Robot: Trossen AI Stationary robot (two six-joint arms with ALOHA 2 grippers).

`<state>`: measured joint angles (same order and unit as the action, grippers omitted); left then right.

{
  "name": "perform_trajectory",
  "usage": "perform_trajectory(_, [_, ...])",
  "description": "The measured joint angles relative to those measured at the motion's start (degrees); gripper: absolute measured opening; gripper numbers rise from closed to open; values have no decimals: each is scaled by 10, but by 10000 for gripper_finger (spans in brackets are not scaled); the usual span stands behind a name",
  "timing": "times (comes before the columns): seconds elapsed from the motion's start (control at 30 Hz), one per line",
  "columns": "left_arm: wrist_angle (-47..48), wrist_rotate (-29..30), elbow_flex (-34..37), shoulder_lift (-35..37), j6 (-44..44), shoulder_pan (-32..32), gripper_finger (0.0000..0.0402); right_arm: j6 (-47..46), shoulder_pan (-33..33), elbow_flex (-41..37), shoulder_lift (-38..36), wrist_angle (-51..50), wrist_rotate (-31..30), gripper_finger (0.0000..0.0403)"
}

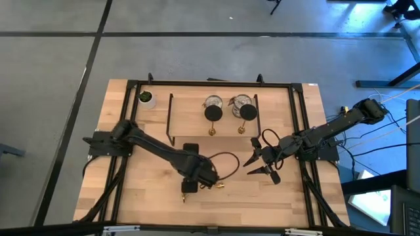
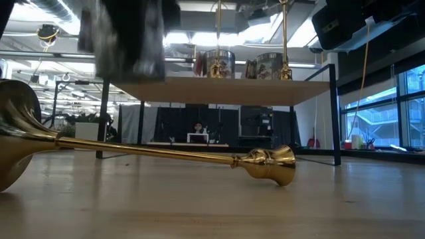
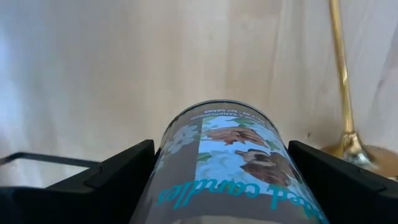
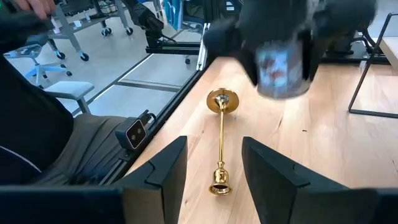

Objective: Pick & Place candle stick holders
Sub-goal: Put the silver scented candle on the shelf

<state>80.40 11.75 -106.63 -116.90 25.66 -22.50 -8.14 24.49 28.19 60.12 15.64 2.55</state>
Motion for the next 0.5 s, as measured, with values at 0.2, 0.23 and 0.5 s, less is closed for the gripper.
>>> perform_trajectory(0.2, [27, 73, 0, 89, 46, -4, 347, -1, 0, 0, 0, 0, 0, 156])
perform_trajectory(0.23, [30, 82, 0, 101, 52, -3, 347, -2, 0, 0, 0, 0, 0, 156])
perform_trajectory(0.5, [84, 113, -1, 144, 40, 42, 346, -2, 0, 0, 0, 1, -19, 156])
